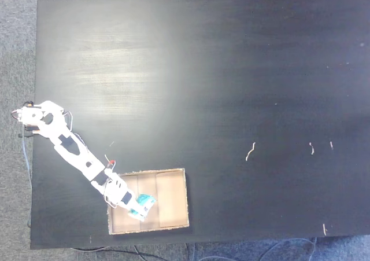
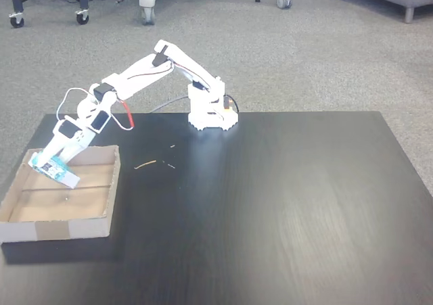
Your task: Pick the green block and drop it in the box on the right.
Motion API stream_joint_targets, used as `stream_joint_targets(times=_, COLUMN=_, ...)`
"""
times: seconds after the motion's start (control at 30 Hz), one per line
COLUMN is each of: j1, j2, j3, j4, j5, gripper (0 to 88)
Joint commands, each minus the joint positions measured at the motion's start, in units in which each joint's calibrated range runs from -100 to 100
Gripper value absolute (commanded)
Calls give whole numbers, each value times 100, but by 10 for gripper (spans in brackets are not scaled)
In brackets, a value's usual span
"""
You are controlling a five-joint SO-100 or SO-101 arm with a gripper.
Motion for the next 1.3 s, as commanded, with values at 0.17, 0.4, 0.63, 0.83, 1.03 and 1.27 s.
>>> stream_joint_targets(times=0.17, j1=-165, j2=-1130, j3=499, j4=523, j5=-5, gripper=547)
stream_joint_targets(times=0.4, j1=-3368, j2=-8463, j3=5268, j4=2827, j5=-923, gripper=431)
stream_joint_targets(times=0.63, j1=-3859, j2=-13188, j3=9728, j4=2901, j5=-1089, gripper=127)
stream_joint_targets(times=0.83, j1=-3973, j2=-13857, j3=12484, j4=1266, j5=-1123, gripper=1)
stream_joint_targets(times=1.03, j1=-4150, j2=-13865, j3=12666, j4=1794, j5=-1153, gripper=1)
stream_joint_targets(times=1.27, j1=-4441, j2=-13865, j3=12666, j4=1885, j5=-972, gripper=1)
